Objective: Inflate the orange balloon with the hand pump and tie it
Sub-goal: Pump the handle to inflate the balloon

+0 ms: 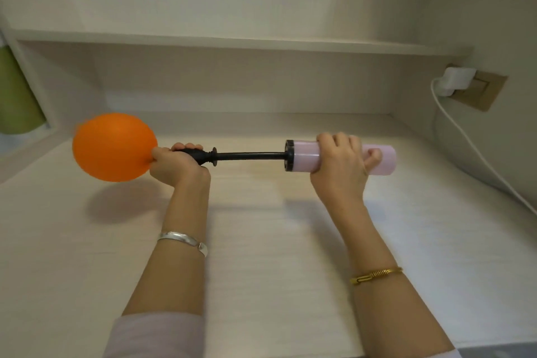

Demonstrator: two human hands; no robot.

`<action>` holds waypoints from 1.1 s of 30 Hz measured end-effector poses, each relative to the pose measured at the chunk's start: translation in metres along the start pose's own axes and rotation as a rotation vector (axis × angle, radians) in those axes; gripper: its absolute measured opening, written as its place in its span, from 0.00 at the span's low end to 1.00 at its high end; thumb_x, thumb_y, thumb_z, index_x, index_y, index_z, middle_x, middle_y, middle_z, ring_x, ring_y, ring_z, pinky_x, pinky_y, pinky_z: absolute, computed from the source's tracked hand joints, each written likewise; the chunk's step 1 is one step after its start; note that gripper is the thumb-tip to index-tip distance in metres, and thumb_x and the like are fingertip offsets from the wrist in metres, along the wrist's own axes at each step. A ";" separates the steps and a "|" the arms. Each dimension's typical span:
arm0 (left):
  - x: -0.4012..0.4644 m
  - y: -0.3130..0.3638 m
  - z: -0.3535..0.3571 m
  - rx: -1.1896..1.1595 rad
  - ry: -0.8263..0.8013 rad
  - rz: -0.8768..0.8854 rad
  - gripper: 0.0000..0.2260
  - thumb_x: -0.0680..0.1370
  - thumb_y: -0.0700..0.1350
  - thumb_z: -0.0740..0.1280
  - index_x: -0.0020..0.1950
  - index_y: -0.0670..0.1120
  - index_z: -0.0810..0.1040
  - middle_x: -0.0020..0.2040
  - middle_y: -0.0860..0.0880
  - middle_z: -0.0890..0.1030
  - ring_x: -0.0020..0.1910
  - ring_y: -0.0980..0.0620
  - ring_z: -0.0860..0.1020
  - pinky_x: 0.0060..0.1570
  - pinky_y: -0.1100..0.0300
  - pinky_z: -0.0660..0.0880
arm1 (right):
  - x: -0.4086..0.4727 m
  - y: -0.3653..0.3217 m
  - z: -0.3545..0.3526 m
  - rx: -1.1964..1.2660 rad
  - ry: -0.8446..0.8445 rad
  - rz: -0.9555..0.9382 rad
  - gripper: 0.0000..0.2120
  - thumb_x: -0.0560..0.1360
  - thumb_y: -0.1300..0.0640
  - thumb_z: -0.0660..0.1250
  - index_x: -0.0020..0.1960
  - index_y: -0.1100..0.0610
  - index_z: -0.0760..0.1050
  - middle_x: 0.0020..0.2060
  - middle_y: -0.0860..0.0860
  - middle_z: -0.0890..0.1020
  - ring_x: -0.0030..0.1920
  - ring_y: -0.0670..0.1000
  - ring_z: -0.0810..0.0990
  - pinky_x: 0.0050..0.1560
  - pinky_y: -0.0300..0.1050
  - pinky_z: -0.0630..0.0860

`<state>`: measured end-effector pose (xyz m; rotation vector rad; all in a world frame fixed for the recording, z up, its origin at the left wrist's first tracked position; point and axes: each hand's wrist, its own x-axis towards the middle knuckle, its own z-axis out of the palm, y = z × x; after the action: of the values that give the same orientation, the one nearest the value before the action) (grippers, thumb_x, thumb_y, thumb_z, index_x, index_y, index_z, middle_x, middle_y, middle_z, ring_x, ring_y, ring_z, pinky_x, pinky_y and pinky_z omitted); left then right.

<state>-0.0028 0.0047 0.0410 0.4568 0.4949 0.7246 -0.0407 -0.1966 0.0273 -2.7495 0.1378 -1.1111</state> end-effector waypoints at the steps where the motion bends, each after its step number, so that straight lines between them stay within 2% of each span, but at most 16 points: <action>1: 0.000 0.000 0.000 0.005 0.001 0.005 0.10 0.74 0.37 0.51 0.33 0.46 0.61 0.25 0.50 0.67 0.18 0.53 0.66 0.25 0.63 0.71 | -0.001 0.002 0.000 -0.007 -0.001 0.005 0.16 0.64 0.69 0.62 0.49 0.55 0.73 0.45 0.54 0.76 0.50 0.57 0.71 0.49 0.50 0.52; 7: -0.014 -0.011 0.007 0.023 -0.038 0.036 0.11 0.75 0.38 0.51 0.34 0.46 0.62 0.22 0.51 0.67 0.17 0.54 0.67 0.24 0.64 0.72 | -0.006 -0.015 0.006 -0.028 -0.027 -0.010 0.18 0.63 0.70 0.62 0.49 0.54 0.71 0.47 0.52 0.76 0.51 0.57 0.70 0.50 0.51 0.51; 11: -0.022 -0.018 0.007 0.053 -0.057 0.032 0.11 0.76 0.38 0.51 0.33 0.46 0.62 0.25 0.49 0.67 0.16 0.54 0.67 0.24 0.64 0.71 | -0.013 -0.034 0.012 0.024 -0.071 -0.078 0.18 0.64 0.71 0.60 0.50 0.55 0.70 0.46 0.53 0.76 0.51 0.58 0.70 0.53 0.53 0.53; 15: -0.011 -0.009 0.005 0.004 -0.022 0.011 0.11 0.75 0.37 0.51 0.33 0.46 0.61 0.24 0.50 0.66 0.18 0.53 0.66 0.24 0.62 0.71 | -0.005 -0.025 0.005 -0.020 0.032 -0.074 0.17 0.63 0.70 0.62 0.48 0.55 0.72 0.43 0.54 0.77 0.49 0.58 0.72 0.49 0.51 0.52; 22: -0.001 -0.001 0.002 -0.014 0.020 0.013 0.10 0.75 0.37 0.51 0.34 0.46 0.61 0.25 0.50 0.66 0.17 0.54 0.66 0.24 0.63 0.71 | -0.002 -0.005 -0.001 -0.038 0.012 0.012 0.17 0.63 0.70 0.62 0.49 0.55 0.72 0.45 0.54 0.76 0.51 0.57 0.71 0.50 0.50 0.51; 29: -0.020 -0.017 0.007 0.016 -0.045 0.004 0.11 0.75 0.37 0.52 0.33 0.46 0.62 0.19 0.53 0.67 0.16 0.54 0.66 0.23 0.65 0.70 | -0.014 -0.047 0.006 0.005 0.008 -0.076 0.20 0.60 0.72 0.63 0.48 0.56 0.73 0.43 0.56 0.77 0.48 0.60 0.73 0.53 0.54 0.52; 33: -0.017 -0.013 0.006 0.013 -0.044 0.002 0.10 0.75 0.37 0.52 0.33 0.45 0.62 0.22 0.51 0.67 0.17 0.54 0.67 0.23 0.64 0.71 | -0.013 -0.048 0.006 0.040 0.031 -0.119 0.20 0.60 0.73 0.62 0.49 0.57 0.74 0.43 0.56 0.78 0.48 0.59 0.73 0.55 0.53 0.54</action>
<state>-0.0039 -0.0173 0.0426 0.4847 0.4583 0.7118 -0.0447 -0.1466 0.0235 -2.7370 -0.0440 -1.1721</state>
